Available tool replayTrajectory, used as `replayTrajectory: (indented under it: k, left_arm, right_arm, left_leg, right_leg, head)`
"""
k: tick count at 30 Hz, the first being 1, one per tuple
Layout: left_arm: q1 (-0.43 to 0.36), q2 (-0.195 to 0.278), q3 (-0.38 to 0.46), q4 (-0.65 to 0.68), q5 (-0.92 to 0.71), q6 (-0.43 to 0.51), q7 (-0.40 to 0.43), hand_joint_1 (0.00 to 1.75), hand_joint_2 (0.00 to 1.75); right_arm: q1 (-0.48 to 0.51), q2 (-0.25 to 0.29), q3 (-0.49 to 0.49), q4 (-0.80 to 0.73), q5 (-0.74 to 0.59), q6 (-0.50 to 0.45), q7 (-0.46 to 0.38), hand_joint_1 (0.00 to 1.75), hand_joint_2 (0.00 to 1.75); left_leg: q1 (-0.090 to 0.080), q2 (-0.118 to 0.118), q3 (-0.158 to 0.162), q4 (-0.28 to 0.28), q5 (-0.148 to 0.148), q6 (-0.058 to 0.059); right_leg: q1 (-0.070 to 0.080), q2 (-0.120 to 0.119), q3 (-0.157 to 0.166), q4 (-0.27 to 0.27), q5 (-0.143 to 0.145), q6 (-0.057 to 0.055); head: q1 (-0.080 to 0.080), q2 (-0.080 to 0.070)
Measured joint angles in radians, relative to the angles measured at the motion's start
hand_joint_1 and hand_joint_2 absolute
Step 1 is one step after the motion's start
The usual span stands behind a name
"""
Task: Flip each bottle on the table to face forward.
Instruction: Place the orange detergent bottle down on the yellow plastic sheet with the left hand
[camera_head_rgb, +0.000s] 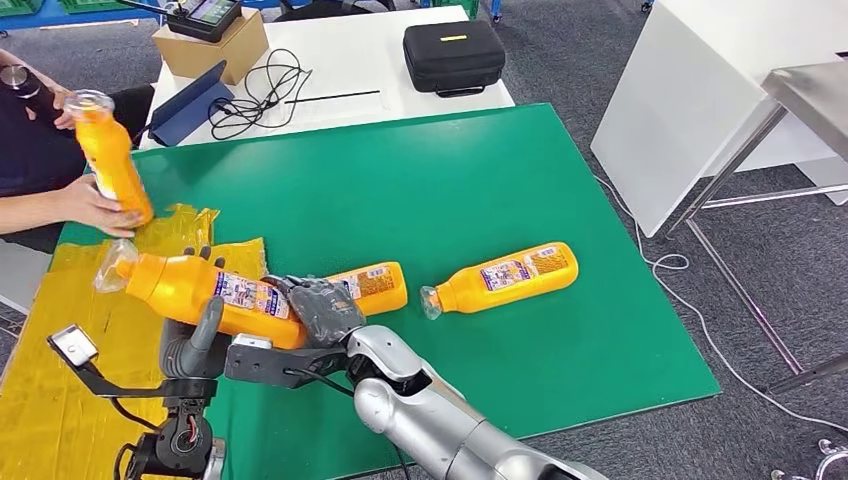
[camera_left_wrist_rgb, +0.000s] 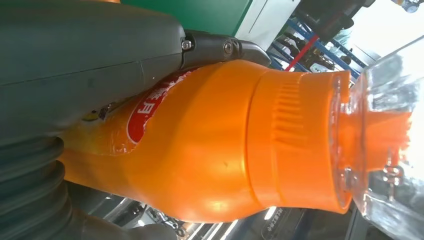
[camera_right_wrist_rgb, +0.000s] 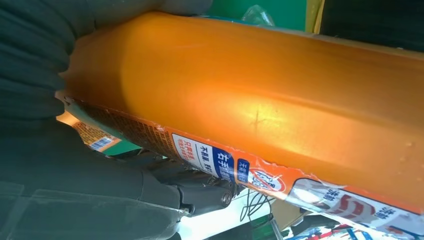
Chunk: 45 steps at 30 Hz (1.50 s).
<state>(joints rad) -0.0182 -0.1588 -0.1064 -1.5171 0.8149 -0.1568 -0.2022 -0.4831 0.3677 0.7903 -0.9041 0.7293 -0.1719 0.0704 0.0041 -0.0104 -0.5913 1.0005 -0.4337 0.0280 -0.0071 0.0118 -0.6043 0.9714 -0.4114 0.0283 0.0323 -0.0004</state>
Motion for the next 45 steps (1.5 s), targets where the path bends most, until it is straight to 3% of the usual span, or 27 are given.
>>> replayTrajectory:
  k: [13,14,17,18,21,22,24,25,26,28,33,37,41,45]
  left_arm:
    - [0.044,0.0,0.043,-0.03,-0.019,0.01,-0.009,0.0,1.75]
    - [0.049,0.0,0.046,-0.032,-0.019,0.009,-0.01,0.36,1.75]
    - [0.06,0.0,0.05,-0.037,-0.02,0.008,-0.011,1.67,1.75]
    - [0.063,0.0,0.05,-0.039,-0.02,0.008,-0.012,1.75,1.75]
    - [0.072,0.0,0.053,-0.041,-0.021,0.011,-0.015,1.75,1.75]
    - [0.076,0.0,0.054,-0.042,-0.021,0.011,-0.018,1.75,1.75]
    - [0.083,0.0,0.056,-0.043,-0.021,0.012,-0.025,1.75,1.75]
    - [0.085,0.0,0.057,-0.043,-0.021,0.012,-0.029,1.75,1.75]
    - [0.087,0.0,0.058,-0.044,-0.021,0.013,-0.033,1.75,1.75]
    - [0.089,0.0,0.062,-0.047,-0.023,0.017,-0.042,1.75,1.75]
    - [0.103,-0.001,0.089,-0.07,-0.047,0.039,-0.07,1.75,1.75]
    - [0.153,-0.005,0.146,-0.133,-0.079,0.065,-0.096,1.75,1.75]
    - [0.18,-0.014,0.228,-0.198,-0.273,0.17,-0.164,1.75,1.75]
    - [0.176,-0.017,0.292,-0.245,-0.449,0.275,-0.217,1.75,1.75]
  right_arm:
    - [0.044,-0.002,0.05,-0.075,0.101,0.027,0.016,1.75,1.75]
    - [0.047,-0.003,0.052,-0.081,0.101,0.031,0.016,1.75,1.75]
    - [0.051,-0.004,0.057,-0.086,0.099,0.037,0.017,1.75,1.75]
    - [0.052,-0.005,0.058,-0.086,0.098,0.038,0.017,1.75,1.75]
    - [0.056,-0.007,0.058,-0.086,0.096,0.041,0.015,1.75,1.75]
    - [0.058,-0.008,0.058,-0.085,0.095,0.041,0.014,1.51,1.75]
    - [0.063,-0.009,0.058,-0.083,0.091,0.039,0.007,0.63,1.75]
    - [0.065,-0.01,0.058,-0.081,0.089,0.035,0.001,0.2,1.31]
    - [0.067,-0.01,0.058,-0.079,0.089,0.029,-0.007,0.0,0.87]
    - [0.075,-0.012,0.06,-0.076,0.085,0.012,-0.025,0.0,0.0]
    - [0.103,-0.023,0.054,-0.078,0.016,-0.022,-0.078,0.0,0.0]
    - [0.105,-0.027,0.039,-0.079,-0.093,-0.053,-0.166,0.0,0.0]
    - [0.12,-0.041,0.001,-0.123,-0.194,-0.138,-0.221,0.0,0.0]
    - [0.142,-0.067,-0.049,-0.206,-0.226,-0.156,-0.23,0.0,0.0]
  left_leg:
    - [0.0,0.0,-0.001,0.0,0.0,0.0]
    - [0.0,0.0,-0.001,0.0,0.0,0.0]
    - [0.0,0.0,-0.001,0.0,0.0,0.0]
    - [0.0,0.0,-0.001,0.0,0.0,0.0]
    - [0.0,0.0,-0.001,0.0,0.0,0.0]
    - [0.0,0.0,-0.001,0.0,0.0,0.0]
    - [0.0,0.0,-0.001,0.0,0.0,0.0]
    - [0.0,0.0,-0.001,0.0,0.0,0.0]
    - [0.0,0.0,-0.001,0.0,0.0,0.0]
    - [0.0,0.0,-0.001,0.0,0.0,0.0]
    - [0.0,0.0,-0.002,0.0,0.0,0.0]
    - [0.0,0.002,-0.002,0.0,-0.001,-0.001]
    - [0.0,-0.001,-0.003,0.0,0.0,-0.001]
    - [0.0,0.0,-0.003,0.0,0.0,-0.001]
  right_leg:
    - [0.0,0.0,-0.001,0.0,0.0,0.0]
    - [0.0,0.0,-0.001,0.0,0.0,0.0]
    - [0.0,0.0,-0.001,0.0,0.0,0.0]
    - [0.0,0.0,-0.001,0.0,0.0,0.0]
    - [0.0,0.0,-0.001,0.0,0.0,0.0]
    - [0.0,0.0,-0.001,0.0,0.0,0.0]
    - [0.0,0.0,-0.001,0.0,0.0,0.0]
    - [0.0,0.0,-0.001,0.0,0.0,0.0]
    - [0.0,0.0,-0.001,0.0,0.0,0.0]
    - [0.0,0.0,-0.001,0.0,0.0,0.0]
    - [0.0,0.0,-0.001,0.0,0.0,0.0]
    - [0.0,0.001,-0.003,0.0,0.0,0.0]
    - [0.0,-0.001,-0.003,0.0,0.0,0.0]
    - [0.0,0.0,-0.003,0.0,0.0,0.0]
  head:
    - [0.0,0.0]
    - [0.0,0.0]
    - [0.0,0.0]
    - [0.0,0.0]
    - [0.0,0.0]
    - [0.0,0.0]
    - [0.0,0.0]
    - [0.0,0.0]
    - [0.0,0.0]
    - [0.0,0.0]
    - [0.0,0.0]
    - [0.0,0.0]
    - [0.0,0.0]
    - [0.0,0.0]
